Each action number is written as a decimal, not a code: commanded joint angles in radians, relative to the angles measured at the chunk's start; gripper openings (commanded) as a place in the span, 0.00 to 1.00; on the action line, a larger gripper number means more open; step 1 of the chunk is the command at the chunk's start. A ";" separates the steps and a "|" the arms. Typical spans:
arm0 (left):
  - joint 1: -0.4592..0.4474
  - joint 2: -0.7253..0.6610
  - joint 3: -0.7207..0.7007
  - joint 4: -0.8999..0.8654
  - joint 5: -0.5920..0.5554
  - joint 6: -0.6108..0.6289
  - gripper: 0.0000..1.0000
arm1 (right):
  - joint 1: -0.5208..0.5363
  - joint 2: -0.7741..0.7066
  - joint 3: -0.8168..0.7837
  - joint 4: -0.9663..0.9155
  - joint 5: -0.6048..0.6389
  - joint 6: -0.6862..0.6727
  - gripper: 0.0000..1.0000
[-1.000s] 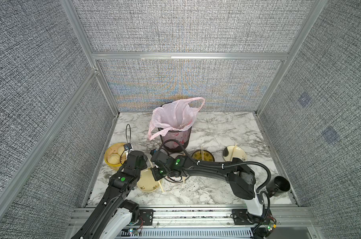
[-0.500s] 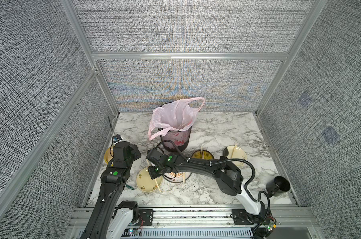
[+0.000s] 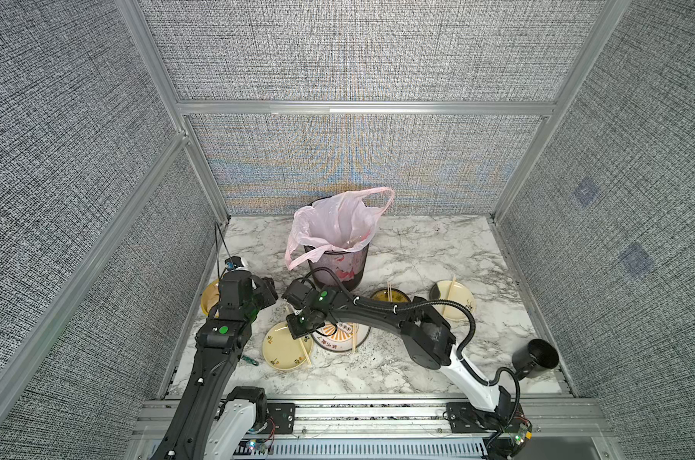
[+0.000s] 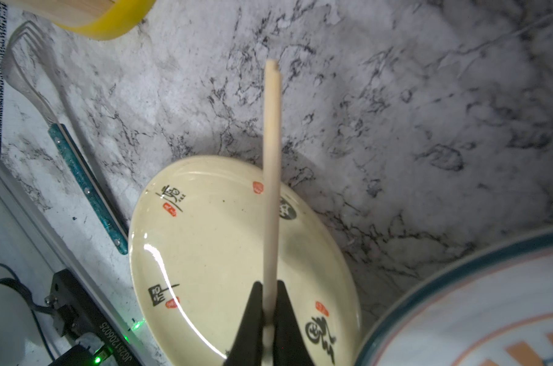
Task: Remove the packaging of disposable chopsticks
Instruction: Place the disposable chopsticks on the plate.
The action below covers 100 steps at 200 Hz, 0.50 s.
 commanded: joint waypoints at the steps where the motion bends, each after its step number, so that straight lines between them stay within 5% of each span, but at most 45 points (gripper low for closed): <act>1: 0.000 -0.011 -0.016 0.043 0.017 0.028 0.54 | 0.001 0.016 0.033 -0.049 -0.016 -0.011 0.00; 100: 0.000 -0.019 -0.035 0.063 0.063 0.033 0.54 | -0.009 0.068 0.116 -0.123 -0.016 -0.011 0.05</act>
